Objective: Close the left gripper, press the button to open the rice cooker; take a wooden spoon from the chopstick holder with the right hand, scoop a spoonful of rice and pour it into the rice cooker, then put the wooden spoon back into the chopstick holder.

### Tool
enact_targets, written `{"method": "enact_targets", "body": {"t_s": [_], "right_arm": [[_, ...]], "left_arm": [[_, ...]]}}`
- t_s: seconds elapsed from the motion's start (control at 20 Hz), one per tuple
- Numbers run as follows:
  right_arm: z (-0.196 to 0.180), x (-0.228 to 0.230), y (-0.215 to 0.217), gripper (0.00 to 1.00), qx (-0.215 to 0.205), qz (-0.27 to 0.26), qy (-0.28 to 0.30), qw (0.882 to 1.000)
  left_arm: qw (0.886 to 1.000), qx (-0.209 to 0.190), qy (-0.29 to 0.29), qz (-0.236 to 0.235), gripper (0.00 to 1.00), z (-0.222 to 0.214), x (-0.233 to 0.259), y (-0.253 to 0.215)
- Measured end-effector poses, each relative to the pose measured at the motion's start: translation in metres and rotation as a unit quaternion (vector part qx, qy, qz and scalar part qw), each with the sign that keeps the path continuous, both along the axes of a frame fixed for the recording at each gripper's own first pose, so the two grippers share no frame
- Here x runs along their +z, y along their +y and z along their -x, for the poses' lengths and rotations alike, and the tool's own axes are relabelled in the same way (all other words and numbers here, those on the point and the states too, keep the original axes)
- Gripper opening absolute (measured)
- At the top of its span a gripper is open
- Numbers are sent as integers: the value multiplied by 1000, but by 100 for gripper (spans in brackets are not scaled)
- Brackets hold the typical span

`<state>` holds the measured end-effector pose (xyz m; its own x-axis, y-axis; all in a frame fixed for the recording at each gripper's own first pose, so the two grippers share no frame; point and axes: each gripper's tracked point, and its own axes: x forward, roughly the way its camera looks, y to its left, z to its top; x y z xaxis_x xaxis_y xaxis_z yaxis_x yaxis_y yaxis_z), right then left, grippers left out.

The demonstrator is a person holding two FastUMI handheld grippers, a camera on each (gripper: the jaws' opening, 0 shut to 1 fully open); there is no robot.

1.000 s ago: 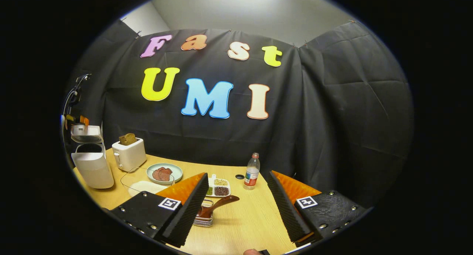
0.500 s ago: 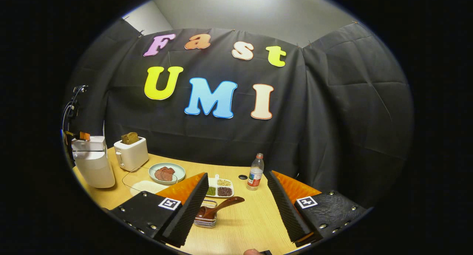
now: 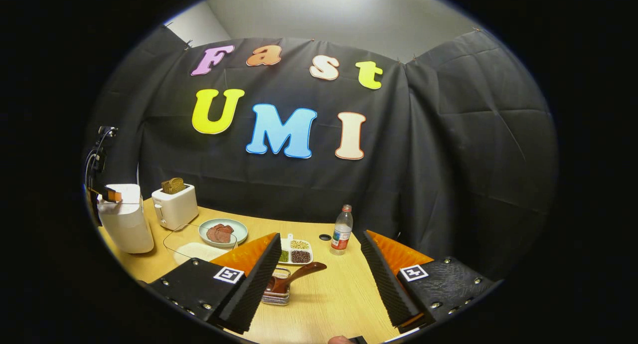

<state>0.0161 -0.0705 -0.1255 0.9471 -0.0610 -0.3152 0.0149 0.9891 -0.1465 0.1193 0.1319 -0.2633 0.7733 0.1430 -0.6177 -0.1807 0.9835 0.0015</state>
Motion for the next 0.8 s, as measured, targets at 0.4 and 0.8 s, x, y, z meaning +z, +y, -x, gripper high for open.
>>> {"method": "enact_targets", "body": {"t_s": [0.4, 0.8], "right_arm": [[-1, 4, 22, 98, 23, -23, -2, 999], [-11, 60, 64, 98, 76, -52, -56, 994]], "left_arm": [[1000, -11, -20, 19, 99, 1, 4, -1], [989, -57, -138, -2, 98, 22, 111, -17]]}}
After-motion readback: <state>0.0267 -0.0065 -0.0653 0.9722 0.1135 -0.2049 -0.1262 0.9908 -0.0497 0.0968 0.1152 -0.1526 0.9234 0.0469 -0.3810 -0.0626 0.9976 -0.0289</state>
